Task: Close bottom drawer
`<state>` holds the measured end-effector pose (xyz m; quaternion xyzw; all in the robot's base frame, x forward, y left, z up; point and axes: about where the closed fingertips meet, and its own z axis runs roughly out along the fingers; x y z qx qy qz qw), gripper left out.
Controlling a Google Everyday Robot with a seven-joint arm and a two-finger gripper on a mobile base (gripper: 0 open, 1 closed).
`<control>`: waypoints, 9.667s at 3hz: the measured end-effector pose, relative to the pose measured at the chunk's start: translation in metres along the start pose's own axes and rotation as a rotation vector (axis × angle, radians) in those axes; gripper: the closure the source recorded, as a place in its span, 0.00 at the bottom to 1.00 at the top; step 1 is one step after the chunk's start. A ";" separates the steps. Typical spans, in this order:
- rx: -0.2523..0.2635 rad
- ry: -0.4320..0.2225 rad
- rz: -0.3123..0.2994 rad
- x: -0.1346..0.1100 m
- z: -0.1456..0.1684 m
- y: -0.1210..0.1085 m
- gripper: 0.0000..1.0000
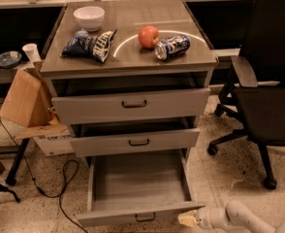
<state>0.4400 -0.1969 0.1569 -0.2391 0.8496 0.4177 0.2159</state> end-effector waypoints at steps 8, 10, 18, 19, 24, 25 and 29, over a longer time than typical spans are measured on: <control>0.031 -0.126 -0.221 -0.135 0.035 -0.025 0.86; 0.014 -0.122 -0.321 -0.188 0.056 -0.022 0.39; -0.008 -0.179 -0.290 -0.144 0.008 -0.012 0.91; -0.003 -0.199 -0.268 -0.120 -0.003 -0.007 1.00; -0.029 -0.067 -0.212 -0.152 0.062 -0.059 0.84; -0.029 -0.058 -0.228 -0.184 0.071 -0.061 0.53; -0.062 -0.035 -0.248 -0.204 0.089 -0.066 0.00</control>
Offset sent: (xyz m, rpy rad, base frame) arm 0.0608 -0.0054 0.0016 0.0131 -0.0923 -0.1001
